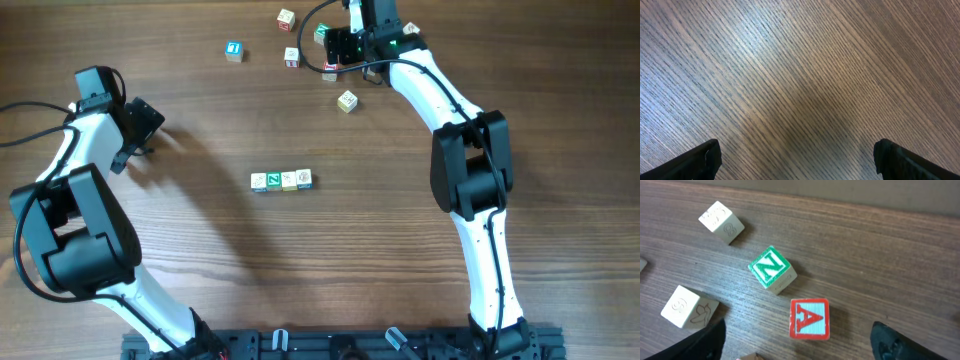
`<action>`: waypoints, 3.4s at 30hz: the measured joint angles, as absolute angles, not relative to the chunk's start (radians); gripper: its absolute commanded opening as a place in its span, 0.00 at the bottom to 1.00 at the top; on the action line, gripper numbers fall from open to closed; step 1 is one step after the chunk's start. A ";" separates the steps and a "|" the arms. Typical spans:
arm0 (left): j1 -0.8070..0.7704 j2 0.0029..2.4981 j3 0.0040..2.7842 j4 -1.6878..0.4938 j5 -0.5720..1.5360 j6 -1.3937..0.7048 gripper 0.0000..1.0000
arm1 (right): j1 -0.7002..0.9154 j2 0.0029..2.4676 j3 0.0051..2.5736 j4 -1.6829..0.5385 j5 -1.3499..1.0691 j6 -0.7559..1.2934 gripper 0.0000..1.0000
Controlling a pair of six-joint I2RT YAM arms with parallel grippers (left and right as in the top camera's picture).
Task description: Form a horizontal line
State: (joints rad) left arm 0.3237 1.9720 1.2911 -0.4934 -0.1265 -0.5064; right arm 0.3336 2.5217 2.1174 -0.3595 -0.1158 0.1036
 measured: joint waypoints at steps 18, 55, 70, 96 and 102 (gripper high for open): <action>0.324 1.972 1.291 -0.493 -0.126 -0.506 1.00 | 0.346 2.600 2.116 -0.225 -0.076 -0.021 0.28; 0.324 1.972 1.291 -0.495 -0.126 -0.506 1.00 | 0.295 2.380 2.115 -0.793 -0.017 0.113 0.79; 0.324 1.972 1.291 -0.493 -0.126 -0.506 1.00 | 0.296 2.380 2.116 -1.063 -0.037 0.257 1.00; 0.324 1.972 1.291 -0.493 -0.126 -0.506 1.00 | 0.270 2.380 2.116 -1.073 -0.067 0.427 0.98; 0.324 1.972 1.291 -0.493 -0.126 -0.506 1.00 | 0.272 2.380 2.116 -0.860 0.038 0.439 0.81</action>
